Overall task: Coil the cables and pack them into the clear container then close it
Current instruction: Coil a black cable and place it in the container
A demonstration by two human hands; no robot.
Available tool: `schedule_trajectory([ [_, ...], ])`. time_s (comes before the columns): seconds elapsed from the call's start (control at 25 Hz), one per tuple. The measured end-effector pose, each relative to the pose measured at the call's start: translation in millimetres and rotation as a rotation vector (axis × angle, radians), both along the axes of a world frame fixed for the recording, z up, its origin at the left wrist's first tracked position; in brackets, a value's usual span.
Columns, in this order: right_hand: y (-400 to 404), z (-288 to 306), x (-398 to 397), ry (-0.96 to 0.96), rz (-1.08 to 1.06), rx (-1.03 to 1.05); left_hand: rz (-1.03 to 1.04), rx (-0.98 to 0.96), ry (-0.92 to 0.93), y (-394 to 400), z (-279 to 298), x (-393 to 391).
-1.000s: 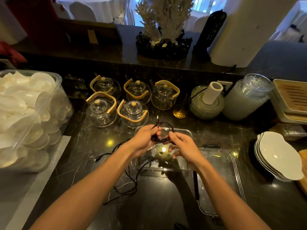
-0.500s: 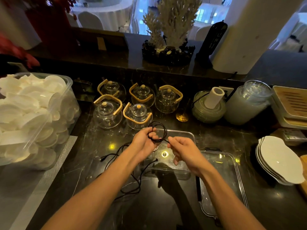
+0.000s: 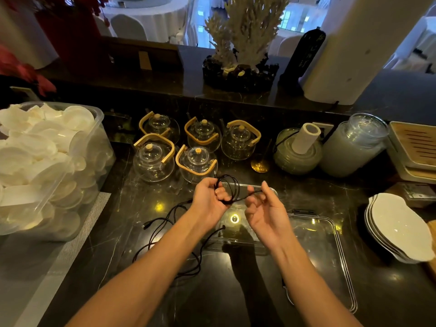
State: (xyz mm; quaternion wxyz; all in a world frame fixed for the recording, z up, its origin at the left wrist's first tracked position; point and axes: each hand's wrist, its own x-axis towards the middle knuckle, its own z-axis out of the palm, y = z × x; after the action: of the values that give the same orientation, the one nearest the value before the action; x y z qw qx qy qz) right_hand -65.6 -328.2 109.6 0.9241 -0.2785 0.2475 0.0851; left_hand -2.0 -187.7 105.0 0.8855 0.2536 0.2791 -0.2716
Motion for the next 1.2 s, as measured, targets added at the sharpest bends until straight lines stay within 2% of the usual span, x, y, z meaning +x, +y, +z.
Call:
schedule_trajectory([
  [0.08,2.5,-3.3,3.4,0.106,0.026,-0.076,-0.049,0.075,-0.053,-3.4,2.1,-1.1],
  [0.16,5.8,-7.2,3.7,0.179,0.091,-0.269,-0.101,0.212,-0.135,-9.1,4.4,-4.9],
  [0.28,11.5,-5.7,4.0,0.150,0.266,-0.540,-0.169,0.338,-0.287,-14.7,10.6,-12.4],
  [0.44,6.6,-0.5,-0.1,-0.001,0.425,-0.516,-0.263,0.500,-0.491,-12.8,18.5,-18.0],
  [0.52,4.8,-0.4,-3.5,-0.035,0.450,-0.531,-0.273,0.591,-0.531,-10.5,17.5,-16.8],
  [0.68,11.2,-2.3,-3.6,-0.107,0.442,-1.052,-0.318,0.810,-0.594,-10.2,11.9,-17.5],
  [0.84,15.9,-5.2,0.8,-0.142,0.382,-1.224,-0.355,0.832,-0.535,-10.2,6.9,-13.9],
  [0.92,17.4,-2.3,1.8,-0.114,0.455,-1.229,-0.343,0.848,-0.570,-8.8,4.8,-14.1],
  [1.08,13.1,-1.3,4.7,0.028,0.470,-0.874,-0.278,0.771,-0.691,-10.1,8.8,-21.8],
  [1.12,12.1,-2.0,4.9,0.037,0.479,-0.847,-0.266,0.757,-0.693,-10.4,6.8,-20.6],
  [1.2,11.0,-4.5,3.6,0.000,0.499,-0.926,-0.256,0.747,-0.647,-8.5,0.6,-16.9],
])
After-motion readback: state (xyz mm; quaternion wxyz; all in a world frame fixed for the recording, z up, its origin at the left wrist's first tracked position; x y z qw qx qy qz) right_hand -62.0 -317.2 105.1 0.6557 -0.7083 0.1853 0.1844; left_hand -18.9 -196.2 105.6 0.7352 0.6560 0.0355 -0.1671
